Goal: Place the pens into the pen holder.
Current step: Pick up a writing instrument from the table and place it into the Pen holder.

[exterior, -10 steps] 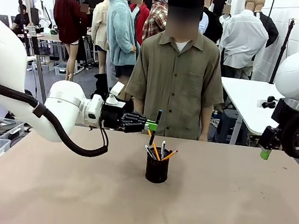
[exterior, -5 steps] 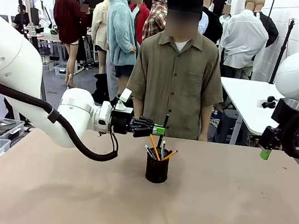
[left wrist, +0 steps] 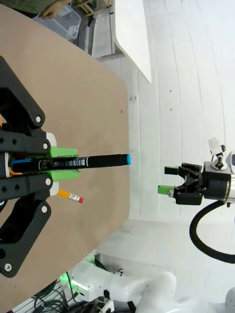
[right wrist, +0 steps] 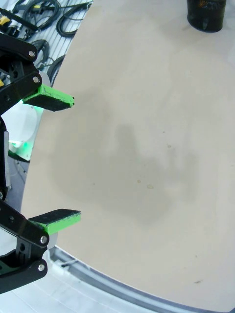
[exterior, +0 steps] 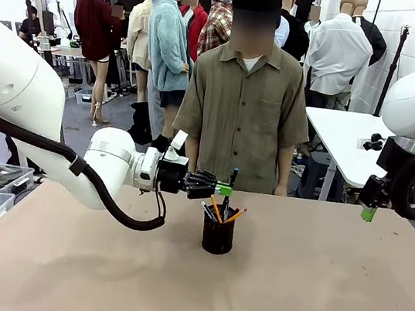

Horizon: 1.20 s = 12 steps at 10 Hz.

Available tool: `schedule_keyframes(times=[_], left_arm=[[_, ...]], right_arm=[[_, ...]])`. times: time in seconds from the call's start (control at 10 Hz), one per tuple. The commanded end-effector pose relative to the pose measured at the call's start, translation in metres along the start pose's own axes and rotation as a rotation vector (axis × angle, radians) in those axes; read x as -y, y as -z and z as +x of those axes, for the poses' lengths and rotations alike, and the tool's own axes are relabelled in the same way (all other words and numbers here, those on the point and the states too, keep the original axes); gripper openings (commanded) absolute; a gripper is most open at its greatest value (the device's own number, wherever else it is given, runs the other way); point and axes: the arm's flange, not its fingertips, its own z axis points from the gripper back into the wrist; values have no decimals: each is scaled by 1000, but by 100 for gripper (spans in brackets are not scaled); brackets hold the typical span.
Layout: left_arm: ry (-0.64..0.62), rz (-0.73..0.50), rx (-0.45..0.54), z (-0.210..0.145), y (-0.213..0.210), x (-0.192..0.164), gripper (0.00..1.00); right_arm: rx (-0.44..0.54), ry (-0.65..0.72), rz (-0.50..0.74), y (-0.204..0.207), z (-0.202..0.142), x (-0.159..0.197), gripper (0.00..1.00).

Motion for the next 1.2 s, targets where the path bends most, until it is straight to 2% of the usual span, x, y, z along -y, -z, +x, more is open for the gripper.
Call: schedule_keyframes(times=[0.0, 0.6, 0.9, 1.0, 1.1], left_arm=[[-2, -8, -33, -1, -1, 3, 0], [-6, 2, -74, -8, -1, 7, 2], [-10, 6, -94, -8, -1, 8, 62], [0, 10, -96, -8, -2, 10, 76], [7, 19, -96, -5, -6, 14, 76]], right_arm=[[-12, 3, -5, -2, 1, -1, 100], [-12, 3, -5, -2, 1, -1, 100], [-12, 3, -5, -2, 1, -1, 100], [-12, 3, -5, -2, 1, -1, 100], [-12, 3, -5, -2, 1, -1, 100]])
